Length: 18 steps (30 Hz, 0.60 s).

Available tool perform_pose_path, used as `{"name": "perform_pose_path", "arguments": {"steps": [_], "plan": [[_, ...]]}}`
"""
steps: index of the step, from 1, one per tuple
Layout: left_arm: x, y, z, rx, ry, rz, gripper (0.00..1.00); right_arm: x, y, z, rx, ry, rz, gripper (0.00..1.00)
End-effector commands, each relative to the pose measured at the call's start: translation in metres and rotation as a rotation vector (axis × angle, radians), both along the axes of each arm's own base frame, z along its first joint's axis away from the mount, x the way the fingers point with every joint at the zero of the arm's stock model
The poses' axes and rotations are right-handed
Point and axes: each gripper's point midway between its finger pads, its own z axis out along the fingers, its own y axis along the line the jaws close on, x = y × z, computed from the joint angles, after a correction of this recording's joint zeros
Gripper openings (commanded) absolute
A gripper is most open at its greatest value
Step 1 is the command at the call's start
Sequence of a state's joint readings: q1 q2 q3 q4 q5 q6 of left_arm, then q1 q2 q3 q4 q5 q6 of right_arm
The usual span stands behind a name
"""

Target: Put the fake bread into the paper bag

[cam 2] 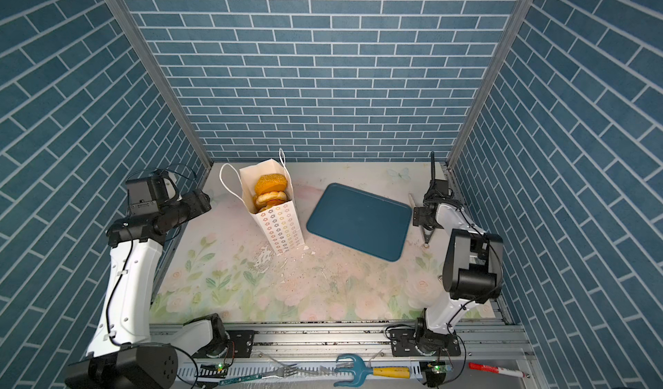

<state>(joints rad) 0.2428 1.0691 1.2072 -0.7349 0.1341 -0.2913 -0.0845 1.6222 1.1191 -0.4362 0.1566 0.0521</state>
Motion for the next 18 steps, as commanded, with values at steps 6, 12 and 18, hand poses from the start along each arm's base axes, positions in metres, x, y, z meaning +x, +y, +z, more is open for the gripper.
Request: {"name": "perform_pose_path", "arguments": {"steps": [6, 12, 18], "plan": [[-0.009, 0.036, -0.058, 0.197, -0.083, 0.159, 0.83, -0.023, 0.008, 0.070, 0.017, -0.445, -0.050, 0.99], [-0.003, 0.015, -0.117, 0.380, -0.206, 0.090, 0.95, -0.052, 0.025, 0.020, 0.038, -0.635, -0.038, 0.99], [0.019, -0.025, -0.164, 0.424, -0.227, -0.085, 0.95, -0.033, 0.045, 0.018, 0.072, -0.716, 0.081, 0.99]]}}
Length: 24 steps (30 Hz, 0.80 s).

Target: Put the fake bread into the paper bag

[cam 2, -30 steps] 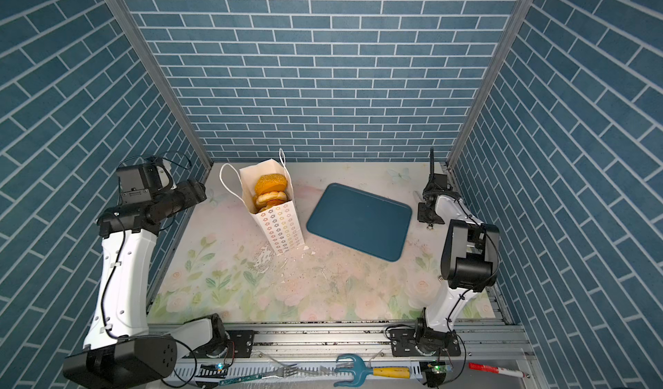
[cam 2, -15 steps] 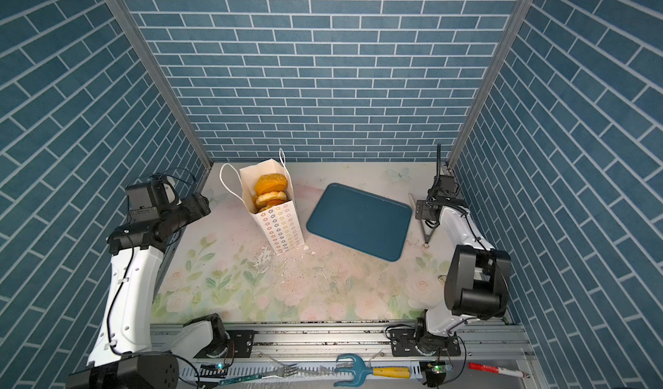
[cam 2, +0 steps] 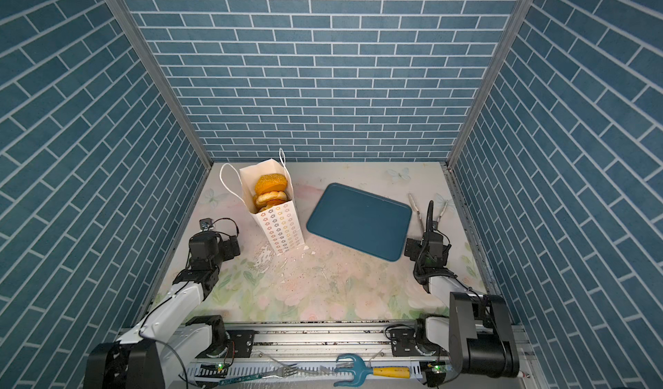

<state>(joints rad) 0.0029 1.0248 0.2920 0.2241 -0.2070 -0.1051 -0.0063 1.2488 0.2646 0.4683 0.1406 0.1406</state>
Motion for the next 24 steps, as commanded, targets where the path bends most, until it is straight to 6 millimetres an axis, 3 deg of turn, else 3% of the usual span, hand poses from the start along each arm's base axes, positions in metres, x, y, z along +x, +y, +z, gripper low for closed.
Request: {"name": "perform_pose_path", "arguments": {"steps": [1, 6, 10, 14, 16, 20, 22, 24], "plan": [[0.033, -0.012, 0.034, 0.053, -0.199, -0.063, 0.95, 0.046, 0.008, 0.060, 0.009, -0.237, 0.039, 0.99], [0.057, -0.014, 0.029, 0.090, -0.148, -0.045, 0.96, 0.058, 0.008, 0.054, 0.006, -0.176, 0.061, 0.99], [0.071, -0.014, 0.037, 0.145, -0.244, -0.068, 0.96, 0.055, 0.012, 0.058, 0.008, -0.207, 0.093, 0.99], [0.080, -0.017, 0.016, 0.139, -0.269, -0.092, 0.96, 0.064, 0.009, 0.057, -0.033, -0.200, 0.101, 0.99], [0.079, -0.014, 0.012, 0.132, -0.225, -0.067, 0.97, 0.069, 0.000, 0.054, -0.052, -0.226, 0.064, 0.99], [0.079, -0.013, 0.013, 0.134, -0.242, -0.055, 0.99, 0.072, 0.007, 0.032, -0.034, -0.200, 0.117, 0.99], [0.080, -0.012, 0.012, 0.133, -0.229, -0.055, 0.99, 0.072, 0.005, 0.034, -0.039, -0.215, 0.113, 0.99], [0.081, -0.012, 0.013, 0.139, -0.236, -0.052, 1.00, 0.068, 0.017, 0.036, -0.035, -0.254, 0.176, 0.99]]}}
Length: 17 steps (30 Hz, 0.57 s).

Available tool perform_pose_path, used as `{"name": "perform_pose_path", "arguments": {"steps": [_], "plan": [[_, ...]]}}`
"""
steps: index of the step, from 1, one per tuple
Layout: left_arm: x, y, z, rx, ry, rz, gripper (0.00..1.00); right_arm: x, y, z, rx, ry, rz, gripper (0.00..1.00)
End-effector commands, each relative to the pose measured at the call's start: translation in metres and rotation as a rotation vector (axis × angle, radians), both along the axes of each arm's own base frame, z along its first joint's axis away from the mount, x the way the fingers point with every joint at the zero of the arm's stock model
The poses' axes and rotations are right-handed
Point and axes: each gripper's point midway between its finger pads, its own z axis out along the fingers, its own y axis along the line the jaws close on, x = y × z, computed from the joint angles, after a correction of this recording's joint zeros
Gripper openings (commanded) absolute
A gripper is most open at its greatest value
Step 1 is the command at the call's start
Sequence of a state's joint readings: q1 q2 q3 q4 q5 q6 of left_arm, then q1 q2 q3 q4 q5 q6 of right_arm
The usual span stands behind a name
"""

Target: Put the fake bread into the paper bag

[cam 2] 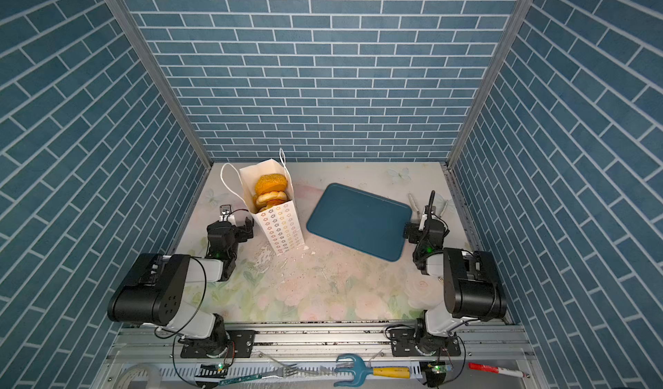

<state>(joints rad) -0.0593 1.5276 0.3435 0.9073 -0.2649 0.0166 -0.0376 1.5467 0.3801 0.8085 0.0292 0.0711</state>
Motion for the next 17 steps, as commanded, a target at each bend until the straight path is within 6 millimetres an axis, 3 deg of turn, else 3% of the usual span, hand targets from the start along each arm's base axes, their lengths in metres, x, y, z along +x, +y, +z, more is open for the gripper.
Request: {"name": "perform_pose_path", "arguments": {"steps": [1, 17], "plan": [[0.0039, 0.0017, 0.0087, 0.009, -0.027, 0.010, 1.00, 0.0027, 0.0144, 0.0221, -0.029, -0.108, 0.105, 0.99], [0.0043, 0.0021, 0.0082, 0.011, -0.027, 0.014, 1.00, 0.0066, 0.0111, 0.0202, -0.028, -0.088, 0.087, 0.99]]}}
